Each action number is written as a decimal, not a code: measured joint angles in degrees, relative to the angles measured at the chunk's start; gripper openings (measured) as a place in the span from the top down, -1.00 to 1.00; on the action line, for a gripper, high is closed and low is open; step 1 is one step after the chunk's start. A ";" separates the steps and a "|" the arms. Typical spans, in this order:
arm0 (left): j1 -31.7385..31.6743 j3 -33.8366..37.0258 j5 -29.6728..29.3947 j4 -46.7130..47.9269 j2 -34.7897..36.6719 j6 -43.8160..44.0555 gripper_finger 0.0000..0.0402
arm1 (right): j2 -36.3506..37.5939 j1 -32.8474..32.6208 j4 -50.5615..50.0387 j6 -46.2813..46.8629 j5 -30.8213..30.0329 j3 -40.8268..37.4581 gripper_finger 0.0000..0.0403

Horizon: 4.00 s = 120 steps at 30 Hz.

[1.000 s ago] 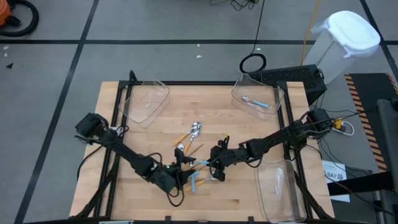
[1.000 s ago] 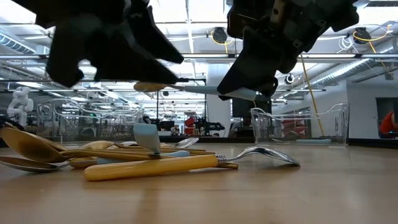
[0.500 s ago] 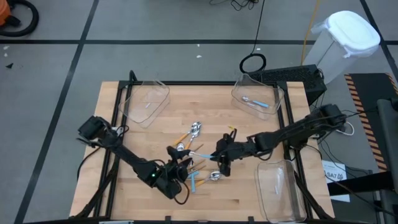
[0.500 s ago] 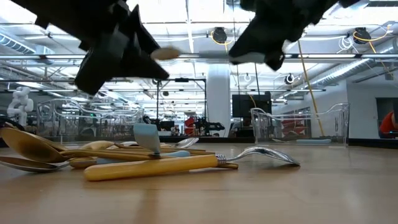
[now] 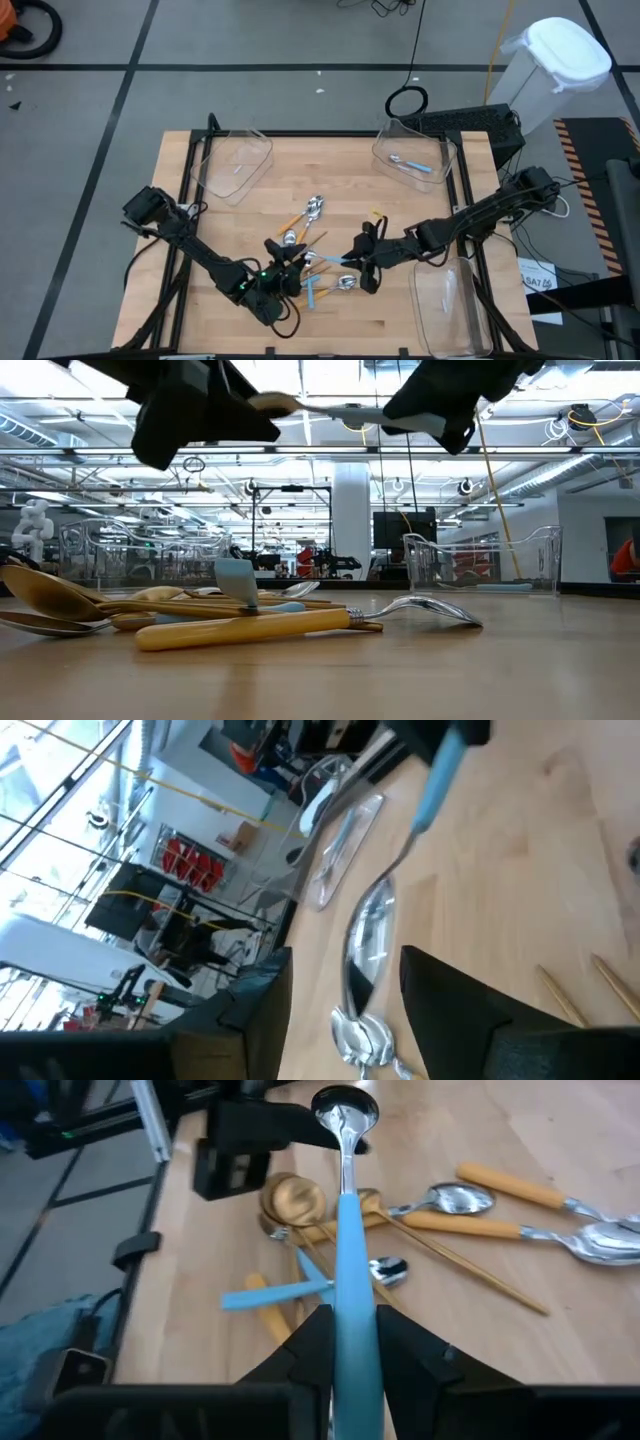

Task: Sort silverware by color (type)
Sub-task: Put the blue spoon into the top right transparent bin

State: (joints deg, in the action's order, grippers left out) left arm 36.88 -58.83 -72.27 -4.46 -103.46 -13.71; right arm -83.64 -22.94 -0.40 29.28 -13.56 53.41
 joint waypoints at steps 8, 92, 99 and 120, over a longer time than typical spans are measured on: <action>0.00 0.00 0.02 -2.55 0.00 -1.24 0.41 | 0.00 -0.80 1.85 0.00 -0.18 0.00 0.71; -9.40 0.04 46.88 -16.12 -0.17 51.41 0.97 | 1.97 -27.05 -11.93 -54.86 -42.86 -0.04 0.53; -9.45 0.11 47.27 -18.34 -2.02 51.84 0.98 | 1.95 -27.05 -10.69 -57.22 -41.44 -0.04 0.39; -9.44 0.07 48.47 -19.63 -1.97 51.28 0.97 | 1.95 -26.99 -10.56 -58.73 -41.90 -0.04 0.70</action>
State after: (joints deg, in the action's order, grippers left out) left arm 27.44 -58.76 -23.80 -24.09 -105.43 37.57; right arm -81.69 -49.93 -10.96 -29.45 -55.46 53.36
